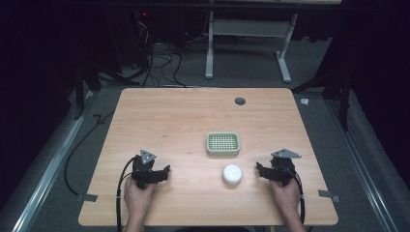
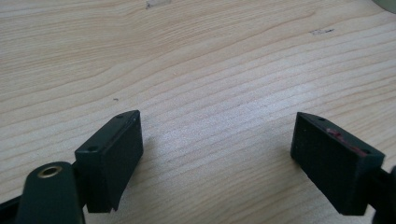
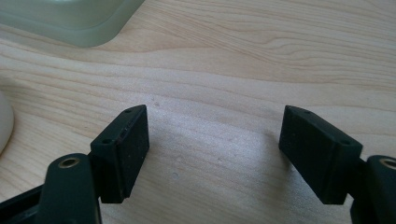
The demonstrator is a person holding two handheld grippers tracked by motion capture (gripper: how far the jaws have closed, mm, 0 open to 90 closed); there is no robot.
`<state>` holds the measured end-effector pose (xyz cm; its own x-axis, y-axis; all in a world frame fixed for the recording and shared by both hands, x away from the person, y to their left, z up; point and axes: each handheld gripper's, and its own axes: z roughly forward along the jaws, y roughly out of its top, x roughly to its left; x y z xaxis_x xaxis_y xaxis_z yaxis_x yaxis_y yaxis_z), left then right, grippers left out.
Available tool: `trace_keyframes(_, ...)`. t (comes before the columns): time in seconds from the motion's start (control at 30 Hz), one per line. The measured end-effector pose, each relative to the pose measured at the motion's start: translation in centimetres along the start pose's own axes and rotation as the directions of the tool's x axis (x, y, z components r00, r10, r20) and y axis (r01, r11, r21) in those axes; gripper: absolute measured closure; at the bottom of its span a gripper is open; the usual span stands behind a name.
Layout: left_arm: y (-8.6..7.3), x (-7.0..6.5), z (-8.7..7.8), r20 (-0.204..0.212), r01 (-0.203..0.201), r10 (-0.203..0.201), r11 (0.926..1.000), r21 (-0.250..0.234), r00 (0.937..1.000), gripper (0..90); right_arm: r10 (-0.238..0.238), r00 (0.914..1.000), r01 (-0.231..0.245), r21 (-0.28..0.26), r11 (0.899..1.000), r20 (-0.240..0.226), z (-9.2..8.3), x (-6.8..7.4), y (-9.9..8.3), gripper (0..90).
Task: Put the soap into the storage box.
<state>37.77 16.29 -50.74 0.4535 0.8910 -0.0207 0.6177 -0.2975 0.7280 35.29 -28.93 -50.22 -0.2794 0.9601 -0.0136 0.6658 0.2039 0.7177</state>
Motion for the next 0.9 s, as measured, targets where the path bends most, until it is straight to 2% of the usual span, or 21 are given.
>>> trace_keyframes(0.67, 0.01, 0.0, 0.0, 0.0, 0.0, 0.0, 1.0, 0.0, 1.0, 17.3, -0.004, 1.0, 0.004, 0.005, 1.0, -0.007, -0.09, 0.01, -0.02, 24.3)
trace_keyframes(0.77, 0.01, 0.01, 0.0, 0.0, 0.0, 0.0, 1.0, 0.0, 1.0, 17.3, 0.0, 0.9996, 0.001, 0.015, 1.0, -0.028, -0.24, 0.06, 0.09, 24.2)
trace_keyframes(0.9, 0.01, 0.0, 0.0, 0.0, 0.0, 0.0, 1.0, 0.0, 1.0, 17.3, 0.007, 0.9985, -0.008, -0.01, 1.0, -0.055, -0.75, 0.17, 0.27, 23.7)
